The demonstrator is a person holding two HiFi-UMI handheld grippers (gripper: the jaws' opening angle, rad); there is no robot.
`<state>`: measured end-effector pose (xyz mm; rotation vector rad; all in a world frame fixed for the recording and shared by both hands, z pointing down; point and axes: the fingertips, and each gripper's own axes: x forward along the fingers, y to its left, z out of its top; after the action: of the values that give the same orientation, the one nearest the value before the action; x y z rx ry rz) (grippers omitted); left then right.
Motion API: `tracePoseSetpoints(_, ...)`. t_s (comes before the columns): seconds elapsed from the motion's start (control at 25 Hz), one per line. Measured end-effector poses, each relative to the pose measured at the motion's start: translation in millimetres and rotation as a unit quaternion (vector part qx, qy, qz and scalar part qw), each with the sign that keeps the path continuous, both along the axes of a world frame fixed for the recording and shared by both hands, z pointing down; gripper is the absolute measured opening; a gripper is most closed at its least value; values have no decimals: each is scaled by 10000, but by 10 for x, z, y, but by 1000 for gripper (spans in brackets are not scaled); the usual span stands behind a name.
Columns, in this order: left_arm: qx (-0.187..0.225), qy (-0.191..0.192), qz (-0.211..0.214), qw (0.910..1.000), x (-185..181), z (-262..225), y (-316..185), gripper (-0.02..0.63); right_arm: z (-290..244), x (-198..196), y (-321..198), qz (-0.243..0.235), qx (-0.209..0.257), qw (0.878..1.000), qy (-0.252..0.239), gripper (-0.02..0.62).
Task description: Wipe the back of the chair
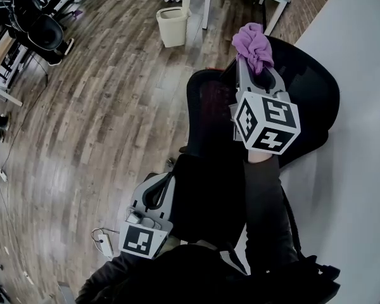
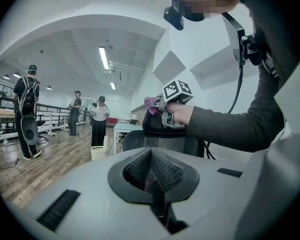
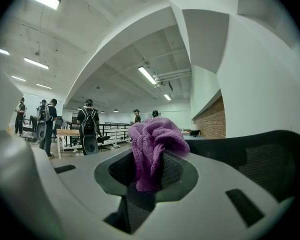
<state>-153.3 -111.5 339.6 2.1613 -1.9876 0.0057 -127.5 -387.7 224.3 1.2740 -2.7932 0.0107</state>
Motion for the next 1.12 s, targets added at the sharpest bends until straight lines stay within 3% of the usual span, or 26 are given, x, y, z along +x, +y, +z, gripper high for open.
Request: tracePoseSetpoints(1.12,-179,-200,252,9993,152,63,-13,5,339,119,127,-24,-203,9998,82,91)
